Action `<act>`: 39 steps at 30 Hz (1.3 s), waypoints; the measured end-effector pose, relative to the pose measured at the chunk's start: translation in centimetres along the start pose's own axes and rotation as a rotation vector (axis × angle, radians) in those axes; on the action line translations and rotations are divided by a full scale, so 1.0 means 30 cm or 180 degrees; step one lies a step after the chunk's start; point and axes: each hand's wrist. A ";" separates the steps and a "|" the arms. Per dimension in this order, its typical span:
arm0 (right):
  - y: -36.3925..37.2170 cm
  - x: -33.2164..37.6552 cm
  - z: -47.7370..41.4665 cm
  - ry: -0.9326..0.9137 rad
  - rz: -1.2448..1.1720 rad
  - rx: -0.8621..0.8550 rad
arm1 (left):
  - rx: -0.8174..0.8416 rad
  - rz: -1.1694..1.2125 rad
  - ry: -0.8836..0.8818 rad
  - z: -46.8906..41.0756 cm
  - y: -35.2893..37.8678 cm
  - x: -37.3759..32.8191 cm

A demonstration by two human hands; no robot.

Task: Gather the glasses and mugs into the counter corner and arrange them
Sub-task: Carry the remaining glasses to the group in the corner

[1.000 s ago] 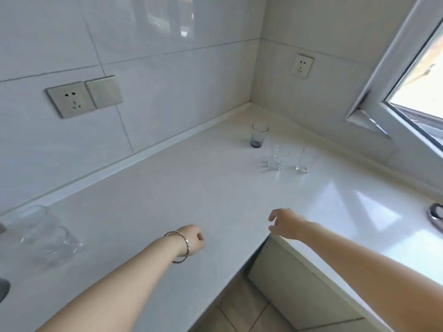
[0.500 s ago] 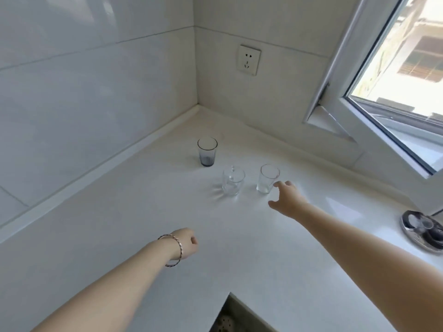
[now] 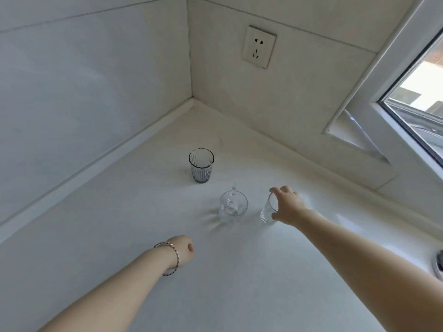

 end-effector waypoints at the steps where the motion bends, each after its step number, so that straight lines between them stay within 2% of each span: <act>1: 0.007 -0.006 0.005 0.0002 -0.0030 -0.0027 | 0.0002 0.0035 -0.0018 0.004 0.006 0.002; 10: 0.058 -0.021 0.229 -0.0270 0.0016 0.0076 | -0.0156 0.0260 -0.0310 0.230 0.084 0.052; 16: 0.140 0.020 0.506 -0.0800 0.0173 0.0160 | -0.0366 0.0250 -0.0781 0.525 0.251 0.117; 21: 0.244 0.110 0.741 -0.1439 0.0638 0.0388 | -0.0371 0.0485 -0.1194 0.811 0.482 0.162; 29: 0.480 0.403 1.126 -0.2487 0.1098 0.0766 | -0.0352 0.1080 -0.1912 1.321 0.817 0.286; 39: 0.859 0.941 1.561 -0.3486 0.1545 0.0983 | -0.0601 0.1880 -0.2721 1.864 1.185 0.636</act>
Point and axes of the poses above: each hand's wrist, its own z-axis away from the middle knuckle, its own y-axis out of the palm, x = y × z, and after that the axes turned 9 degrees about -z, right-handed
